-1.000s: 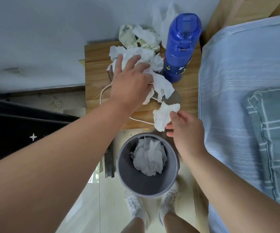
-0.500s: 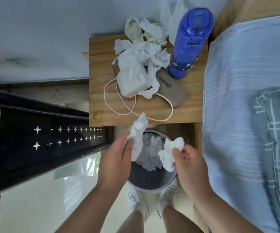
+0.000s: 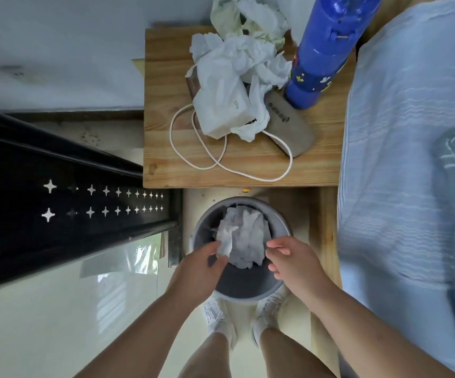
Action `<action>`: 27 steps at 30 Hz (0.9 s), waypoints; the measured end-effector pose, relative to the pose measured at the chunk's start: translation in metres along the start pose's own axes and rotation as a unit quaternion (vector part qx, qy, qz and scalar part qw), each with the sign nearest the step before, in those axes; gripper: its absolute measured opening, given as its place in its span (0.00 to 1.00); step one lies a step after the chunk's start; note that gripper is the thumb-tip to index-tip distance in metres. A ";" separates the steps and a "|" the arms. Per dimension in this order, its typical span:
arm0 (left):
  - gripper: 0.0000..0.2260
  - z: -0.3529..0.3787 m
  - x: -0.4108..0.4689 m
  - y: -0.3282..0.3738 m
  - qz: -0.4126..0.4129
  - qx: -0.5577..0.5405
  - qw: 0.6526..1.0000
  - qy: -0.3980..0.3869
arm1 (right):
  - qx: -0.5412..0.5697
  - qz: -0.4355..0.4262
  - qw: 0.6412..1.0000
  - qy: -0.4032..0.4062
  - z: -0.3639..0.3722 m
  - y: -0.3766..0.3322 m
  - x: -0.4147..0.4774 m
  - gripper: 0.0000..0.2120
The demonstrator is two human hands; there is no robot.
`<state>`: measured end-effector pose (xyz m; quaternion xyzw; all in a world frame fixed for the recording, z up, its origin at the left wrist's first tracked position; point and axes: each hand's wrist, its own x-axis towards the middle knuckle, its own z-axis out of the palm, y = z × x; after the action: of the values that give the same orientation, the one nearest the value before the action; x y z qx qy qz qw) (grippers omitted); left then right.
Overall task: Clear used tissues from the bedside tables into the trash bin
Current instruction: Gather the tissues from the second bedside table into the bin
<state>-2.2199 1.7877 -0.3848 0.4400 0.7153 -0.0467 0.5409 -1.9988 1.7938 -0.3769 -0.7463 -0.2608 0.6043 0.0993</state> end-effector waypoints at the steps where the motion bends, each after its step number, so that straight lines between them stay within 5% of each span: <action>1: 0.21 -0.007 -0.004 0.011 0.024 -0.004 0.999 0.022 | 0.007 -0.022 1.000 0.009 -0.005 -0.012 -0.003 0.08; 6: 0.05 -0.061 -0.014 0.097 0.131 -0.082 0.975 0.161 | 0.059 -0.179 0.978 0.086 -0.031 -0.093 -0.029 0.05; 10: 0.04 -0.118 -0.001 0.179 0.254 -0.078 0.927 0.266 | 0.024 -0.331 0.923 0.197 -0.049 -0.163 -0.031 0.06; 14: 0.14 -0.159 0.033 0.243 0.315 0.054 0.871 0.373 | -0.181 -0.392 0.877 0.212 -0.053 -0.218 0.003 0.15; 20: 0.32 -0.171 0.077 0.281 0.221 0.273 0.890 0.291 | -0.388 -0.359 0.834 0.156 -0.036 -0.232 0.040 0.35; 24: 0.20 -0.171 0.093 0.279 0.231 0.323 0.864 0.311 | -0.377 -0.381 0.820 0.199 -0.032 -0.223 0.052 0.20; 27: 0.16 -0.177 0.093 0.277 0.251 0.253 0.869 0.344 | -0.342 -0.407 0.822 0.203 -0.035 -0.219 0.055 0.15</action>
<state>-2.1636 2.1063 -0.2742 0.7145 0.6853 0.0657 0.1243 -2.0170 2.0128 -0.3131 -0.6638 -0.7049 0.2162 0.1255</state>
